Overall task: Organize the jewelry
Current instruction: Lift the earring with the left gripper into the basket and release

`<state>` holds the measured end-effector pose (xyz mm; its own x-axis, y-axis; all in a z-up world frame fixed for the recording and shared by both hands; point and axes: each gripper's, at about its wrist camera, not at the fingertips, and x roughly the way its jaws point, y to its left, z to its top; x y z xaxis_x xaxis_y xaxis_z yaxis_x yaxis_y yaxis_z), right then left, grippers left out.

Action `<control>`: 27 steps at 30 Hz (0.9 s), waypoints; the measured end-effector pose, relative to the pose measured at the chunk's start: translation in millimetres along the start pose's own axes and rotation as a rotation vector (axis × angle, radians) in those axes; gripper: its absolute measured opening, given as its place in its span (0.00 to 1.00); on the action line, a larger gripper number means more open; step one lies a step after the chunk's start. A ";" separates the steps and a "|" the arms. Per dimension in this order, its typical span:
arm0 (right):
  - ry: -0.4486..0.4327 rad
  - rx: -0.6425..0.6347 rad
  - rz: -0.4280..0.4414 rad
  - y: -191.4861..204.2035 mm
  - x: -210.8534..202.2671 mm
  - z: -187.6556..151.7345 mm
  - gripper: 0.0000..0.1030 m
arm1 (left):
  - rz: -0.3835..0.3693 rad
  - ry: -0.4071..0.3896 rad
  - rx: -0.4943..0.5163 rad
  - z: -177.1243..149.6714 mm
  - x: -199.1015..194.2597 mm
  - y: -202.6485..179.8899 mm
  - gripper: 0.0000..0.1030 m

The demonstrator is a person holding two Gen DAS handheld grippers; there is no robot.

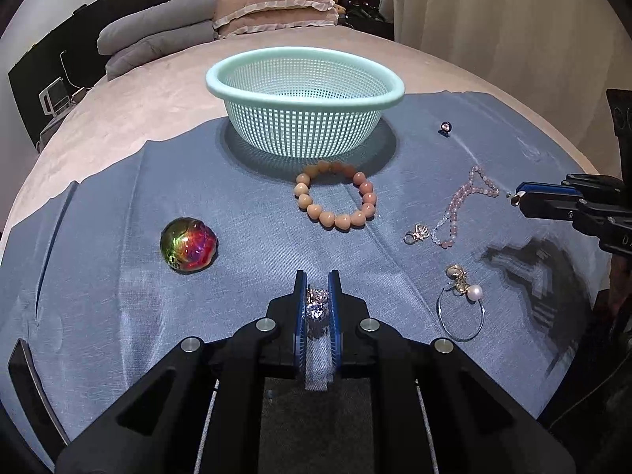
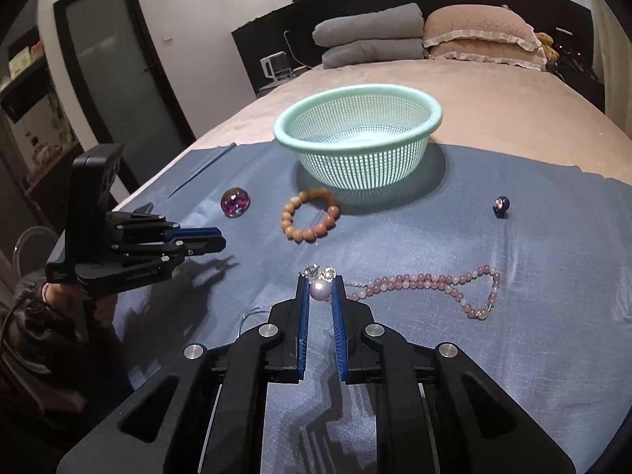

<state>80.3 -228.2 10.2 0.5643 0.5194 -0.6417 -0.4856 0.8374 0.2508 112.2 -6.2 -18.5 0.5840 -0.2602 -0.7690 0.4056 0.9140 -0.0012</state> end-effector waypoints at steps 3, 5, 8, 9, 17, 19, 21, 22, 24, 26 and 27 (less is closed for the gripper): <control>-0.018 -0.032 -0.031 -0.1 -1.3 21.5 0.11 | 0.005 -0.021 0.031 21.2 -4.2 -0.2 0.10; -0.047 -0.051 -0.043 0.5 -4.0 40.0 0.11 | 0.020 -0.053 0.063 44.0 -10.1 -1.1 0.10; -0.093 -0.083 -0.063 3.9 -5.9 72.3 0.11 | 0.037 -0.102 0.094 81.1 -19.6 0.3 0.10; -0.107 -0.093 -0.070 5.5 -5.8 83.6 0.11 | 0.048 -0.117 0.109 93.4 -22.2 0.0 0.10; -0.123 -0.140 -0.062 3.0 13.4 144.4 0.11 | 0.059 -0.150 0.127 156.4 -13.5 8.3 0.11; -0.107 -0.122 -0.069 -8.1 26.7 150.9 0.11 | 0.053 -0.137 0.119 162.2 -3.5 12.5 0.11; -0.088 -0.095 -0.071 -18.0 41.7 153.3 0.11 | 0.041 -0.121 0.104 165.0 8.2 15.9 0.11; -0.076 -0.082 -0.072 -22.5 49.8 152.4 0.11 | 0.032 -0.111 0.093 165.1 14.2 17.9 0.11; -0.051 -0.064 -0.075 -30.3 66.0 149.4 0.11 | 0.018 -0.091 0.083 161.9 26.5 20.1 0.11; -0.027 -0.052 -0.080 -34.5 79.3 146.1 0.11 | 0.012 -0.070 0.088 160.5 39.3 19.0 0.11; -0.017 -0.047 -0.081 -36.2 85.4 144.5 0.11 | 0.012 -0.062 0.092 160.3 44.9 19.0 0.11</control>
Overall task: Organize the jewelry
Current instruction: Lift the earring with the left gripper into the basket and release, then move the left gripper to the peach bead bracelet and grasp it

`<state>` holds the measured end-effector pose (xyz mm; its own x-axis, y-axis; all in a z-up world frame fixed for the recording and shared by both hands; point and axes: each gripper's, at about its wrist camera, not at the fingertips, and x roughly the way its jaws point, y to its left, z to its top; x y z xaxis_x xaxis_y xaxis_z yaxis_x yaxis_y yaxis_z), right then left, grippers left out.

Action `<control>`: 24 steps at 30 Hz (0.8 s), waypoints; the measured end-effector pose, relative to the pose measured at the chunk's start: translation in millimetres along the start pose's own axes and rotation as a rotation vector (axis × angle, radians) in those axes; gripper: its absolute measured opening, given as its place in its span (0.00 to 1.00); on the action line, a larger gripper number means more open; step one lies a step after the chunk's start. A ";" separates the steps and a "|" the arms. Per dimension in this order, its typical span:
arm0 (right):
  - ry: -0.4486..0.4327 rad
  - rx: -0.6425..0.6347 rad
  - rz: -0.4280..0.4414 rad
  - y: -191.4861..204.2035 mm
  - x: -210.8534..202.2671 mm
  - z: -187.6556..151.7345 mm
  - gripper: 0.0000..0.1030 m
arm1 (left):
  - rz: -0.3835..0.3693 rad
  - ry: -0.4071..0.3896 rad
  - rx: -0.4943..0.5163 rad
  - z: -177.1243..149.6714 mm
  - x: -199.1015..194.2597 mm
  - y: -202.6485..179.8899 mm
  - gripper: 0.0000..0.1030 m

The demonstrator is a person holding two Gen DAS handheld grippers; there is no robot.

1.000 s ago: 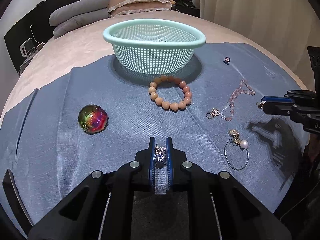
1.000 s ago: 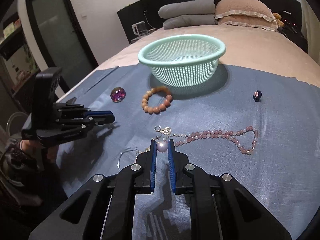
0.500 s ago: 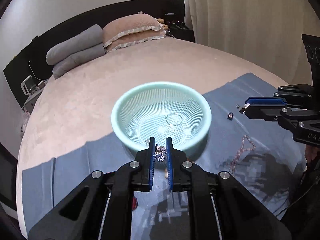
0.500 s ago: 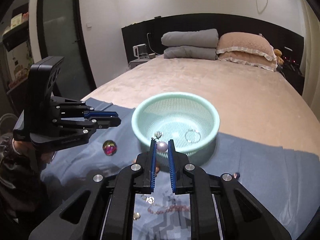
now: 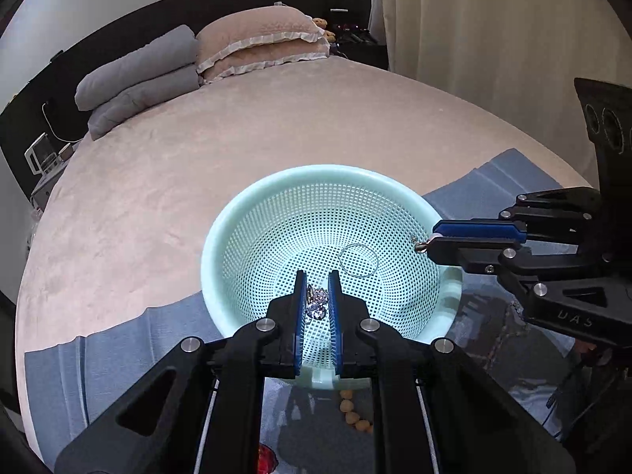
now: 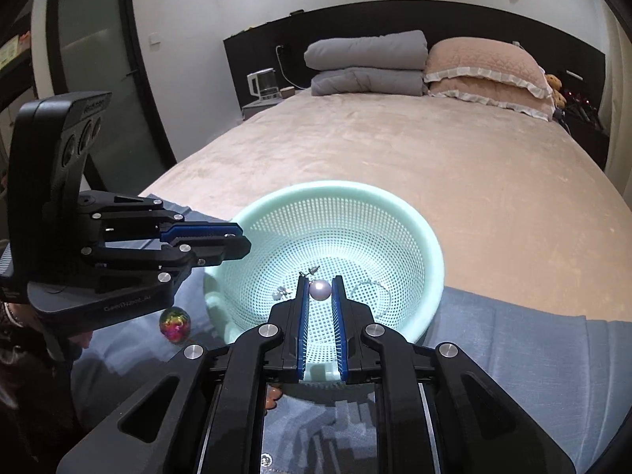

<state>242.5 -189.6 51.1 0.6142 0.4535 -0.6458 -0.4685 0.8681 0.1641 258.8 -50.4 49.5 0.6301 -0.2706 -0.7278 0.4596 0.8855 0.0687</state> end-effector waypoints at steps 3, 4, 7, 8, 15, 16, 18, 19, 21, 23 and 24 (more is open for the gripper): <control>0.021 0.012 -0.002 -5.1 15.2 -4.2 0.11 | -0.006 0.033 -0.003 -1.4 17.4 0.5 0.11; 0.023 0.015 -0.003 -4.8 18.6 -5.1 0.11 | -0.005 0.042 -0.007 -1.8 22.3 1.0 0.11; 0.030 0.017 -0.003 -6.6 25.2 -7.7 0.11 | -0.014 0.057 -0.013 -3.7 31.5 1.5 0.11; 0.032 0.016 -0.005 -7.0 26.3 -7.9 0.11 | -0.014 0.059 -0.012 -4.5 33.0 0.9 0.11; 0.025 0.014 -0.022 -6.4 26.2 -7.2 0.14 | -0.010 0.067 -0.013 -5.9 35.8 2.5 0.12; 0.024 0.011 -0.032 -6.4 24.5 -8.1 0.14 | -0.006 0.063 -0.013 -6.3 34.8 3.1 0.13; 0.017 0.006 -0.042 -7.0 18.2 -8.6 0.25 | 0.008 0.047 -0.020 -6.5 30.0 6.0 0.27; 0.007 0.003 -0.050 -7.7 13.2 -9.5 0.33 | 0.009 0.037 -0.028 -7.2 25.6 8.0 0.49; -0.030 -0.006 -0.073 -9.8 -1.1 -11.8 0.61 | 0.024 0.000 -0.047 -8.8 12.7 13.8 0.65; -0.065 -0.009 -0.088 -12.5 -18.5 -15.4 0.72 | 0.029 -0.029 -0.063 -10.9 -1.5 19.2 0.77; -0.076 -0.008 -0.103 -14.7 -26.7 -17.6 0.80 | 0.033 -0.044 -0.073 -12.7 -8.6 21.8 0.88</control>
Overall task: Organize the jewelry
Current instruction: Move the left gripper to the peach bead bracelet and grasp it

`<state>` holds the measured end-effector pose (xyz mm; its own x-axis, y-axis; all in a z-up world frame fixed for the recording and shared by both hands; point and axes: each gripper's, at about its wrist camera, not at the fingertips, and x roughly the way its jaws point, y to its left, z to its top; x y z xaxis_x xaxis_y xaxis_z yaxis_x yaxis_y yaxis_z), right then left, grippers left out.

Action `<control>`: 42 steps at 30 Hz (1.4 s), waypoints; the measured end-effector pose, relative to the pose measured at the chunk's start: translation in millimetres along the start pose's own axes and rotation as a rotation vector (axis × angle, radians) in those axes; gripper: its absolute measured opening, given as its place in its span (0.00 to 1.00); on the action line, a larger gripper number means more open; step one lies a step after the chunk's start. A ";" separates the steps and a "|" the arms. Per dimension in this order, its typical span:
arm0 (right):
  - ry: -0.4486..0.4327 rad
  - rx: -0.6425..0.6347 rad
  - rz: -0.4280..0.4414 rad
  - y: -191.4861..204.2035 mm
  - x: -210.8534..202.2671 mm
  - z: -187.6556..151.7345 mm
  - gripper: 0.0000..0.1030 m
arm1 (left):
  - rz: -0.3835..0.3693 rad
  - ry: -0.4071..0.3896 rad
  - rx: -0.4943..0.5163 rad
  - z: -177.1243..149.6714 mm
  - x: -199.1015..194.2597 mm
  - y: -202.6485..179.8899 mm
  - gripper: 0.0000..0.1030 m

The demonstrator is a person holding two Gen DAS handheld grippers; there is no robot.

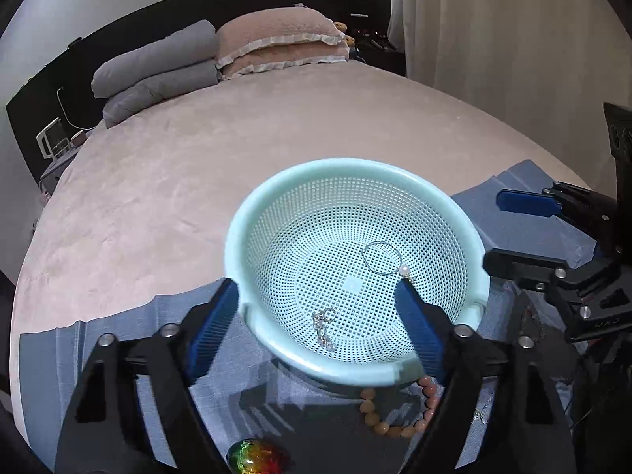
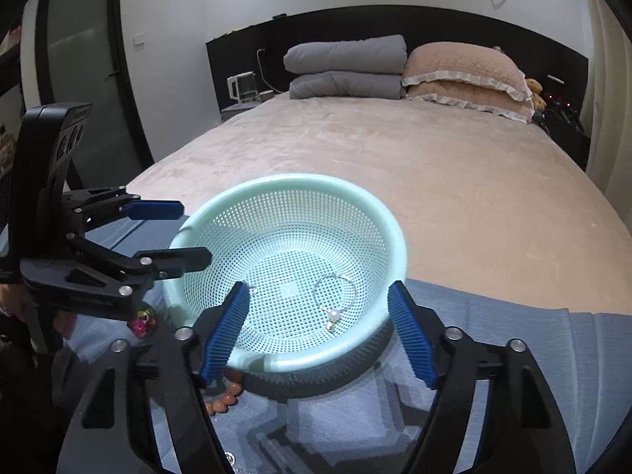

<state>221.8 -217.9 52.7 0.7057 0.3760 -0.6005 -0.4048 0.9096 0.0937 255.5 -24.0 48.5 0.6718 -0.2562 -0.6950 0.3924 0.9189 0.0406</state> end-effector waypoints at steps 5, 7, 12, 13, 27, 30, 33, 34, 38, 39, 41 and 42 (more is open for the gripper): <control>-0.022 0.029 -0.063 -19.6 -37.1 -20.1 0.86 | 0.002 -0.016 -0.019 -14.4 -25.3 5.1 0.94; 0.000 0.041 -0.076 -28.2 -44.5 -31.5 0.86 | 0.009 0.004 -0.007 -24.7 -28.1 3.2 0.94; 0.080 0.046 -0.114 -37.4 -51.0 -66.3 0.86 | 0.005 0.042 0.056 -54.9 -24.3 -13.0 0.94; 0.092 0.037 -0.139 -35.7 -51.0 -73.6 0.86 | -0.003 0.052 0.065 -59.9 -21.4 -17.0 0.94; 0.200 0.046 -0.173 -37.3 -25.1 -118.0 0.81 | -0.008 0.120 0.079 -81.6 24.1 -43.8 0.93; 0.249 0.050 -0.180 -39.2 -14.4 -128.7 0.69 | -0.004 0.148 0.040 -83.2 35.4 -38.5 0.93; 0.289 0.050 -0.180 -41.4 -4.3 -138.6 0.61 | 0.004 0.175 0.021 -88.0 48.7 -36.2 0.86; 0.280 0.062 -0.183 -42.8 -5.7 -138.9 0.57 | 0.011 0.186 0.014 -89.8 53.9 -34.4 0.82; 0.275 0.123 -0.143 -49.3 -8.8 -139.5 0.12 | 0.011 0.152 0.016 -92.7 50.9 -36.2 0.63; 0.277 0.117 -0.140 -48.3 -9.6 -139.6 0.12 | 0.001 0.153 0.029 -92.4 49.1 -38.2 0.47; 0.271 0.122 -0.126 -48.4 -11.8 -139.1 0.11 | -0.023 0.172 0.059 -92.7 46.3 -45.5 0.19; 0.267 0.132 -0.118 -48.2 -14.3 -139.3 0.11 | -0.030 0.183 0.069 -92.9 45.1 -48.8 0.11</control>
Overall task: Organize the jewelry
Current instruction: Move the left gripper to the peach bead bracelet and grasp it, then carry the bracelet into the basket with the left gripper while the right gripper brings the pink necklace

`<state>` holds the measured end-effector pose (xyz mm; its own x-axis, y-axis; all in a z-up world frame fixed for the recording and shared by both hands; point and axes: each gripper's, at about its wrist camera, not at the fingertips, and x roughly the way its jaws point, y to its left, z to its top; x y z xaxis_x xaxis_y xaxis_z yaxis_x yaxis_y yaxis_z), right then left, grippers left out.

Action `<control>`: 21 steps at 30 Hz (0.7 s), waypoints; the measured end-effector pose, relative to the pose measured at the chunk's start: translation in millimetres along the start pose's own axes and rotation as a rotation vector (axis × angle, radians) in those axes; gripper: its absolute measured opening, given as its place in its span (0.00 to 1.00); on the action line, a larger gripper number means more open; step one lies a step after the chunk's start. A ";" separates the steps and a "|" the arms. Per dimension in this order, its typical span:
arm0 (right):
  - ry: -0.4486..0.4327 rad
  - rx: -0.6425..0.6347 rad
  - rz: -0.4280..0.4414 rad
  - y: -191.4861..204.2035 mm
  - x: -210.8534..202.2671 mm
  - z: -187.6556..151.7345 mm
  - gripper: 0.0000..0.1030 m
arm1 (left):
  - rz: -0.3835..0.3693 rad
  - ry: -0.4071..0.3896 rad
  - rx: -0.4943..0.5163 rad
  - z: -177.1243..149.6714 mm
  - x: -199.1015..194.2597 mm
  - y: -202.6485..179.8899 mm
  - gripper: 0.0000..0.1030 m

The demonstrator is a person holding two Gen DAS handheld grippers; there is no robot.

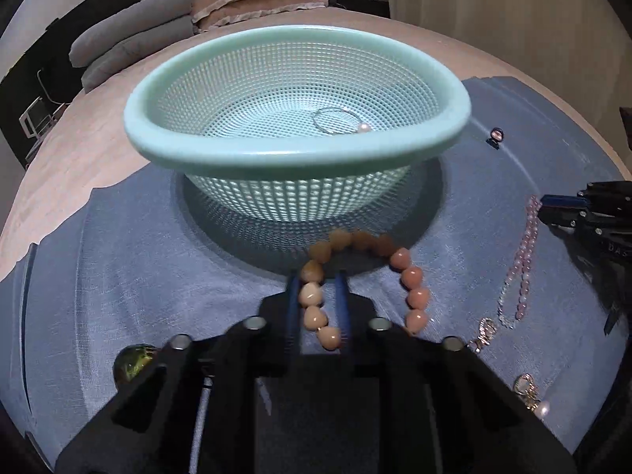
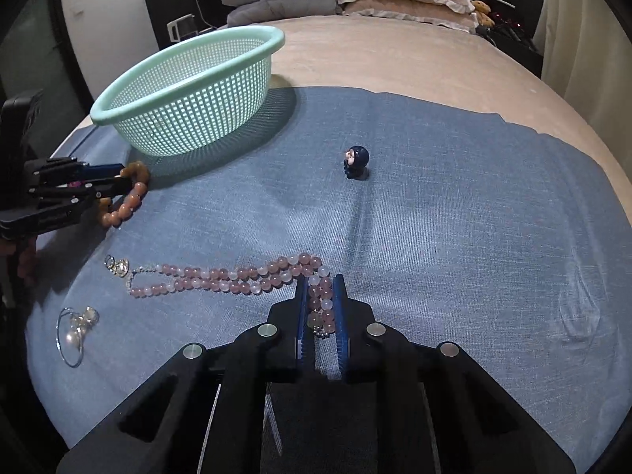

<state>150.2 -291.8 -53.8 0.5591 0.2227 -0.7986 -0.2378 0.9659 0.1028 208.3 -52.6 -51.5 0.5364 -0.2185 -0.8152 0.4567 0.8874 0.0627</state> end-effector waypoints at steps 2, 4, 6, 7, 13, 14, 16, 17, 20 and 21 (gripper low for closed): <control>-0.013 0.011 0.013 1.4 -7.4 -1.9 0.11 | -0.007 0.013 -0.004 -3.3 -3.2 -3.8 0.11; -0.035 0.020 0.032 3.4 -17.2 -3.7 0.11 | -0.050 0.020 -0.040 -7.8 -9.2 -2.7 0.11; -0.062 0.041 0.052 4.6 -28.8 -6.9 0.11 | -0.071 0.019 -0.066 -13.1 -16.9 -0.5 0.11; -0.072 0.053 0.068 4.8 -34.5 -8.1 0.11 | -0.075 0.013 -0.074 -15.2 -22.0 0.2 0.11; -0.172 0.112 0.168 3.0 -75.2 3.2 0.11 | -0.090 -0.045 -0.100 -10.3 -63.2 6.1 0.11; -0.191 0.106 0.172 4.3 -82.3 8.4 0.11 | -0.086 -0.057 -0.098 -7.1 -70.7 6.5 0.11; -0.227 0.082 0.176 14.2 -96.7 21.3 0.11 | -0.088 -0.074 -0.081 0.2 -85.3 4.9 0.11; -0.245 0.069 0.176 17.6 -104.5 27.7 0.11 | -0.085 -0.086 -0.072 5.4 -92.3 4.9 0.11; -0.300 0.040 0.200 25.9 -128.0 49.9 0.01 | -0.069 -0.116 -0.029 19.2 -111.4 3.3 0.11; -0.316 0.041 0.216 26.6 -134.6 58.1 0.01 | -0.068 -0.120 -0.019 28.3 -114.5 4.5 0.11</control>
<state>114.8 -288.4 90.9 0.7183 0.4454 -0.5345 -0.3484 0.8952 0.2778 169.1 -35.0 58.4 0.5866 -0.3241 -0.7422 0.4820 0.8761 -0.0016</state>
